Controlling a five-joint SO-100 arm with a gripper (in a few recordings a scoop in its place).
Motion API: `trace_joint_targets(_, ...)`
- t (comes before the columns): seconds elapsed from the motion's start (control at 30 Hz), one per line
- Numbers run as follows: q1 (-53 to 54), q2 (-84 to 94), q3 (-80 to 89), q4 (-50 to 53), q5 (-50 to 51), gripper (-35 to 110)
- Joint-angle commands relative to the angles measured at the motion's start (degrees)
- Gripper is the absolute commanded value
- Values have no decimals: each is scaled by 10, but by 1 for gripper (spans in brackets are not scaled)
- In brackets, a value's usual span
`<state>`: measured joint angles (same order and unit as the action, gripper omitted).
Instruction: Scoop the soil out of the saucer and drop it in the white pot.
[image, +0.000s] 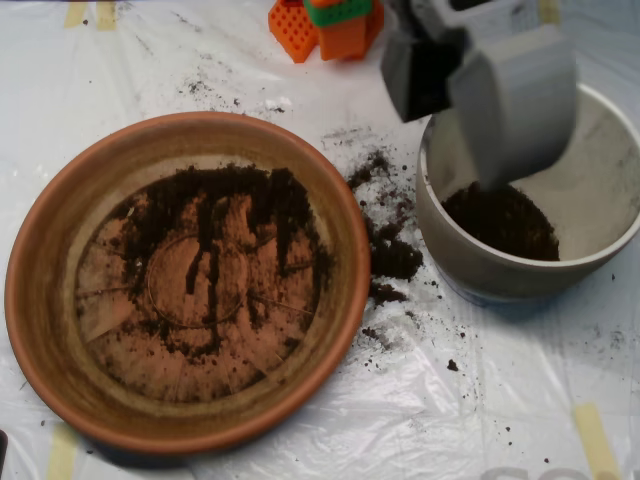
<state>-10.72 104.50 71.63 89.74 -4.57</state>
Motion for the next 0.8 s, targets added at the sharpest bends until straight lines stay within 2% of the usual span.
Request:
trace_joint_targets(0.0, 96, 62, 7, -1, 18, 41)
trace_joint_targets(0.27, 312, 82, 217, -111, 13, 41)
trace_joint_targets(0.47, 398, 75, 365, -214, -14, 42)
trace_joint_targets(0.77, 464, -50, 373, -246, -30, 43)
